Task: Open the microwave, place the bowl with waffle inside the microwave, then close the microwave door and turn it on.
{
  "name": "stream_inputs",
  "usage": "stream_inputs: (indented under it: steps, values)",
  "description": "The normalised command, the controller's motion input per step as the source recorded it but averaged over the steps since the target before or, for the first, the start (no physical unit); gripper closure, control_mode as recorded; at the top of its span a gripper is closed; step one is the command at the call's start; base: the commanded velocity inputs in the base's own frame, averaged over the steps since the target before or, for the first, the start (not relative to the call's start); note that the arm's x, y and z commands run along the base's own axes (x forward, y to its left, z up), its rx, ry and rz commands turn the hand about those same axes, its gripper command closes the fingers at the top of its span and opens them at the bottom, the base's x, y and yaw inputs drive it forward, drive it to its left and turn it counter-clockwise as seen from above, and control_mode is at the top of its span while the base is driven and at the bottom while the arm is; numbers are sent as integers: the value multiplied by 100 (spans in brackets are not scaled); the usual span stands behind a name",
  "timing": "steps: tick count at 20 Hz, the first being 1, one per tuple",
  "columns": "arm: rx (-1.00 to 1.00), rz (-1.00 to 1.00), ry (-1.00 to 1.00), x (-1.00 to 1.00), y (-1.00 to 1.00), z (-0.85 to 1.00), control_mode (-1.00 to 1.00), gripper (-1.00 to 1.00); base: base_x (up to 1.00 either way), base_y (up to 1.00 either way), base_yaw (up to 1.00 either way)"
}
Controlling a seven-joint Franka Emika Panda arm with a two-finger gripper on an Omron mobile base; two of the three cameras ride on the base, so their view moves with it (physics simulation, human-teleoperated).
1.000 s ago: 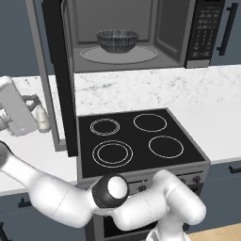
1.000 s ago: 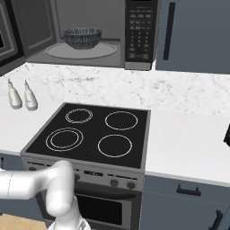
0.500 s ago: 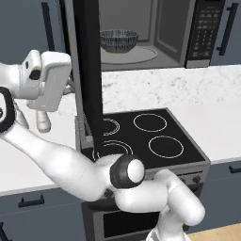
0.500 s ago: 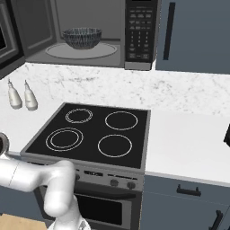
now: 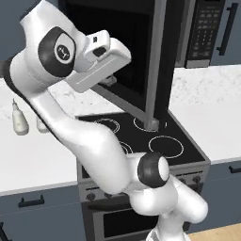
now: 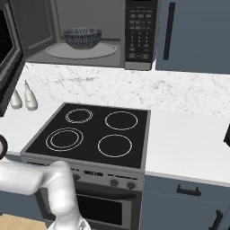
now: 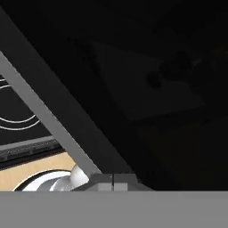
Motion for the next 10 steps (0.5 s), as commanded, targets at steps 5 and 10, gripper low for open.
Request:
stream_inputs:
  steps: [5, 10]
  values:
    - [38, 5, -9, 75, -100, -6, -100, 100, 0, 0, 0]
    - [24, 16, -28, 100, -100, -29, -100, 100, 0, 0, 0]
